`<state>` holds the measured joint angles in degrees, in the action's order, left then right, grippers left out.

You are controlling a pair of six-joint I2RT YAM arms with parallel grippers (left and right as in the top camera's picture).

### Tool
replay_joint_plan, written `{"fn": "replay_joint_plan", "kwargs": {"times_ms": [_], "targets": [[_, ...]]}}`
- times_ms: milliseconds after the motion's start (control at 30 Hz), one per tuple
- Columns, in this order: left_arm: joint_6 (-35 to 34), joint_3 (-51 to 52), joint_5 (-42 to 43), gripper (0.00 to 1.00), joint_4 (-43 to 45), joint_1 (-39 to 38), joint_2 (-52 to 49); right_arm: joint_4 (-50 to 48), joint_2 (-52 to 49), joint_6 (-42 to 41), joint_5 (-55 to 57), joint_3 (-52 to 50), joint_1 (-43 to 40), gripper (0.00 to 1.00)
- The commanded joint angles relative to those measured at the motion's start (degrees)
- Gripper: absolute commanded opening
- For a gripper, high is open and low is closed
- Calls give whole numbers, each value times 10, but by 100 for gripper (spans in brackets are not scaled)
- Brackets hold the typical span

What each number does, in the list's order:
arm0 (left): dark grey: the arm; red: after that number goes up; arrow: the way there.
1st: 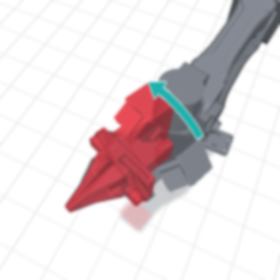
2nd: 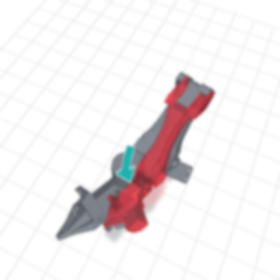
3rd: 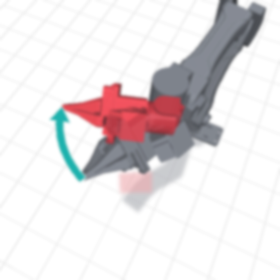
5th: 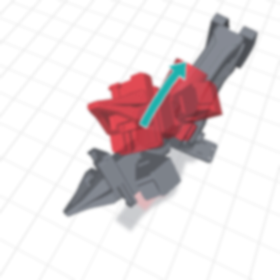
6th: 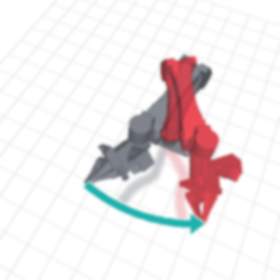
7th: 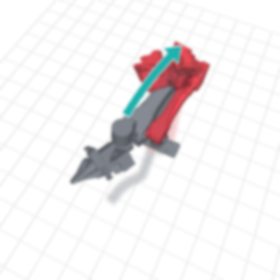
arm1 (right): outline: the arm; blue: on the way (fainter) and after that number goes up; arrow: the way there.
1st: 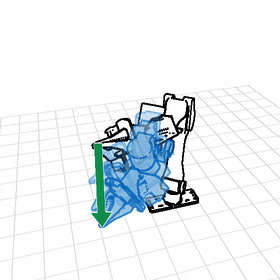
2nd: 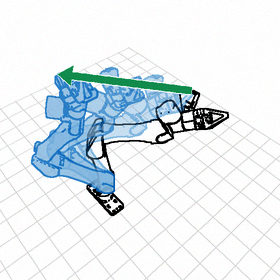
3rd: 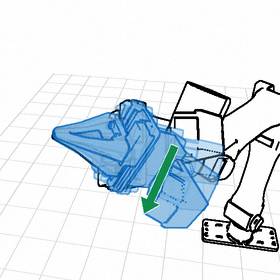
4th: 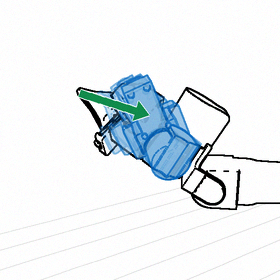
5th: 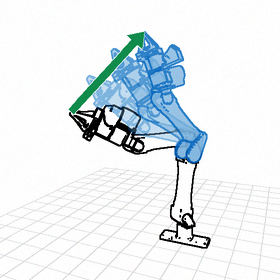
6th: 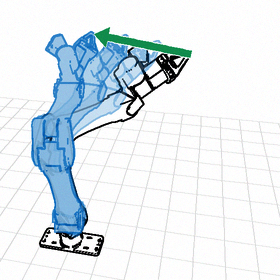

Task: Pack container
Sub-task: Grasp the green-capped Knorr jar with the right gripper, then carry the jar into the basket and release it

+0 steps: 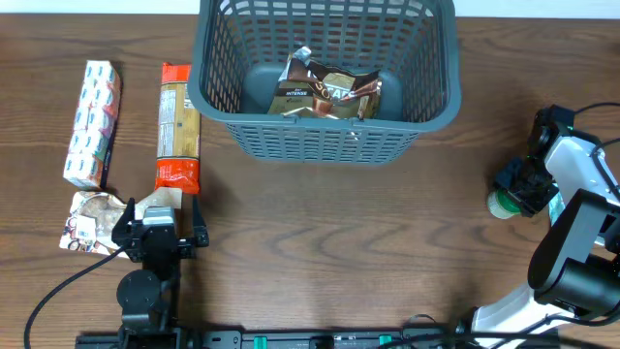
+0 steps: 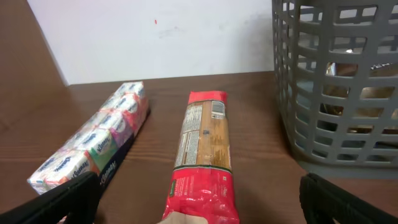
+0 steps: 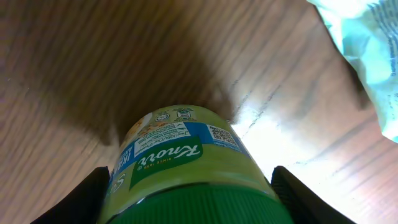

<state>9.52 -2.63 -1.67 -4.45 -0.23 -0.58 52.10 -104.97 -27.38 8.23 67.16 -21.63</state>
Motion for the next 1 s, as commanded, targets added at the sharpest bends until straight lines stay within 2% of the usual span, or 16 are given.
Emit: {"fn": "replay_joint_plan", "kwargs": {"times_ms": [0,233,400,533,733,967], "targets": [[10,16,-3,99,-10,-2,3,-7,6,22,-25,-5,3,1],[10,16,-3,98,-10,-2,3,-8,120,49,-56,42,4,1],[10,16,-3,99,-10,-2,3,22,233,91,-58,170,14,1],[10,16,-3,98,-10,-2,3,40,287,159,-78,301,39,1],[10,16,-3,98,-10,-2,3,52,300,274,-154,434,117,1],[10,16,-3,99,-10,-2,3,52,277,346,-172,449,236,1]]}}
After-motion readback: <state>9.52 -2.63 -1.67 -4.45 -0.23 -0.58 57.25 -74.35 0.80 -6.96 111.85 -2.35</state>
